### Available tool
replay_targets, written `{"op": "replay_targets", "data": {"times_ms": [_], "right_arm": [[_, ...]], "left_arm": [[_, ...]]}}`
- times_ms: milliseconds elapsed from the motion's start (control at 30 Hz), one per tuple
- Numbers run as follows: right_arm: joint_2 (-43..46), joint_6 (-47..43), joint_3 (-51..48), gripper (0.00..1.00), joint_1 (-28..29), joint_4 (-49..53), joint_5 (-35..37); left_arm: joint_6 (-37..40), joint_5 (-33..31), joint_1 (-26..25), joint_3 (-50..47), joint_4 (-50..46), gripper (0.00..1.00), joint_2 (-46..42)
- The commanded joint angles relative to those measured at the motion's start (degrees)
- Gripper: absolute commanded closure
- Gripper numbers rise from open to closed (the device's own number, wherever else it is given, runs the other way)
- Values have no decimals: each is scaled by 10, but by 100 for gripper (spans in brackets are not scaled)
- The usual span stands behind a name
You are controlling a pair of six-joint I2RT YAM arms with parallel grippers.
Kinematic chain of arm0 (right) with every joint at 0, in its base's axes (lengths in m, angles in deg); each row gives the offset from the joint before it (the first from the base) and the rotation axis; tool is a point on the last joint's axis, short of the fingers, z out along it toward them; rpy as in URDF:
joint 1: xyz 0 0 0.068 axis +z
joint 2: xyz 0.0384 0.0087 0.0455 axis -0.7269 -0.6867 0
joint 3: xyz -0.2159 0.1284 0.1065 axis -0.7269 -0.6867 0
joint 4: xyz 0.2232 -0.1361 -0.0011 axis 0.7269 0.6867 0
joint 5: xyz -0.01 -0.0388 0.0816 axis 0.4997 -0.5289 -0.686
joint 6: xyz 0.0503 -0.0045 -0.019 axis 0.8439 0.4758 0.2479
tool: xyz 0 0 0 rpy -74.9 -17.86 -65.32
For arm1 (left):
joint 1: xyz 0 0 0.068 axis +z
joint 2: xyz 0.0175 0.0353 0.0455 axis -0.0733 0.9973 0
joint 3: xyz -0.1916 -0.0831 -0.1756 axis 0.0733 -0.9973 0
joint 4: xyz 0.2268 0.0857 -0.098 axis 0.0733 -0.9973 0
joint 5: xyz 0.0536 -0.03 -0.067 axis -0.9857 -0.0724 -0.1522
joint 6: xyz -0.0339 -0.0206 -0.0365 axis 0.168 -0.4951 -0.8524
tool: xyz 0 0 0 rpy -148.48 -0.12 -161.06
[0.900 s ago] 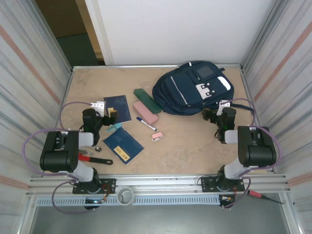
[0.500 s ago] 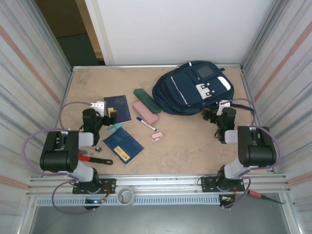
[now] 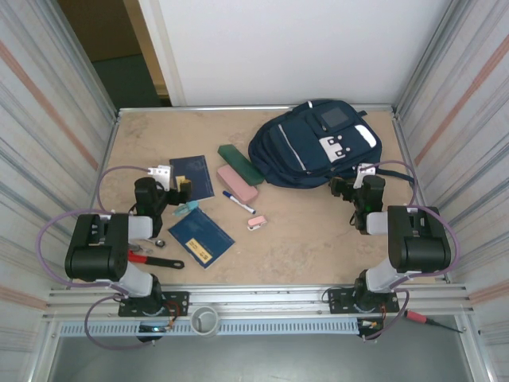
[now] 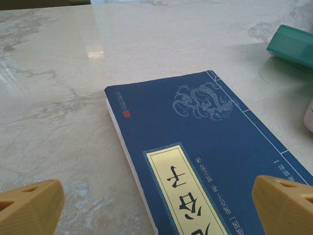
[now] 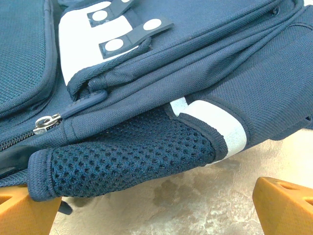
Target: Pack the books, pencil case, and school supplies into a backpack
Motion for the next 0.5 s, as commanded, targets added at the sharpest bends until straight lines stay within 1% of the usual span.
{"op": "replay_targets", "data": {"times_ms": [0, 367, 400, 467], "right_arm": [[6, 9, 10, 1, -4, -11, -4], [7, 9, 10, 1, -3, -12, -2], [8, 8, 8, 1, -2, -14, 1], [23, 6, 14, 1, 11, 3, 39]], "left_arm": [[-1, 6, 3, 9, 13, 1, -2], [-1, 1, 2, 7, 15, 1, -4], [-6, -9, 2, 7, 17, 1, -5], [-20, -44, 2, 5, 12, 1, -22]]}}
